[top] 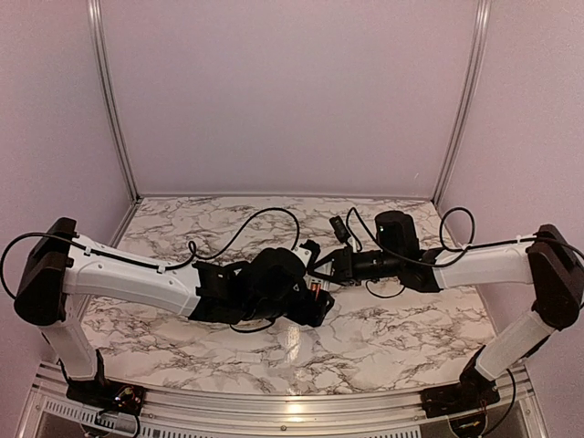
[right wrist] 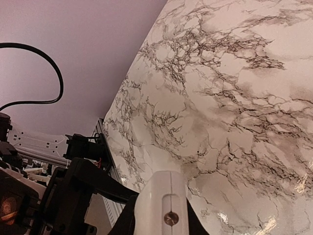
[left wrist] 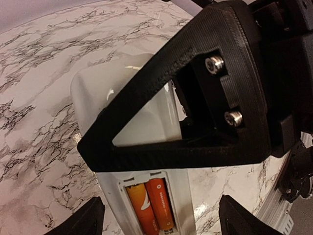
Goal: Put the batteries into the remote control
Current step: Pass from the right arm to the left
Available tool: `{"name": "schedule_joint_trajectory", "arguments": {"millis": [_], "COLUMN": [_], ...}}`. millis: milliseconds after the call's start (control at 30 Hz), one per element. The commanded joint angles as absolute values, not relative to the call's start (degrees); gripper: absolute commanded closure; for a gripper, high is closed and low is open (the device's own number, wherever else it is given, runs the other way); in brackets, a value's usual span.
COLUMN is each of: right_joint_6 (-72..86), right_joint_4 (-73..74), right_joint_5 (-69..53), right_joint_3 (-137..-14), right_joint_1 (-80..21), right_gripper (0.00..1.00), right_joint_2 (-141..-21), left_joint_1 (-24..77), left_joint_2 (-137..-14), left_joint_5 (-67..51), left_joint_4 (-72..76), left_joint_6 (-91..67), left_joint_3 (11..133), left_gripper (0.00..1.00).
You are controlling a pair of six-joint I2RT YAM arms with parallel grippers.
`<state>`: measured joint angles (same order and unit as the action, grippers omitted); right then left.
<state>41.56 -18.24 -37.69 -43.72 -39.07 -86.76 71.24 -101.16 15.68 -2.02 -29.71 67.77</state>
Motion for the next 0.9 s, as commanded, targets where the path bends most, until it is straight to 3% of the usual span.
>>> {"name": "schedule_joint_trajectory", "arguments": {"millis": [0,133,333,400,533,600,867], "right_joint_6": [44.0,44.59,45.24,45.11,44.53,43.91,37.08], "right_joint_4": [-22.02,-23.19,-23.95,-23.4,-22.14,-21.21,-13.29], "right_joint_5": [-37.09,-37.53,-37.78,-37.73,-37.75,-37.92,-38.32], "right_joint_3": [-42.96,-42.09,-40.62,-40.61,-40.62,-40.68,-40.41], "right_joint_1": [-39.81,-40.03,-40.08,-39.97,-38.77,-37.35,-30.66], "right_gripper": [0.98,0.96,0.91,0.85,0.57,0.48,0.41], "right_joint_2": [-87.0,-86.43,-86.01,-86.04,-85.58,-84.88,-80.54], "left_joint_1": [71.81,71.8,71.69,71.72,71.63,71.53,70.84], "left_joint_2": [-103.99,-104.44,-104.92,-104.86,-104.14,-103.79,-104.92], "left_joint_5": [20.16,22.17,22.36,21.89,20.45,19.44,14.13], "left_joint_4": [-3.69,-4.99,-5.97,-6.81,-8.72,-10.48,-19.07], "left_joint_6": [-33.98,-35.15,-33.97,-33.52,-31.78,-30.06,-24.98], "left_joint_3": [70.17,70.3,70.79,70.93,70.27,70.09,71.18], "left_gripper": [0.18,0.26,0.46,0.53,0.6,0.61,0.65]}}
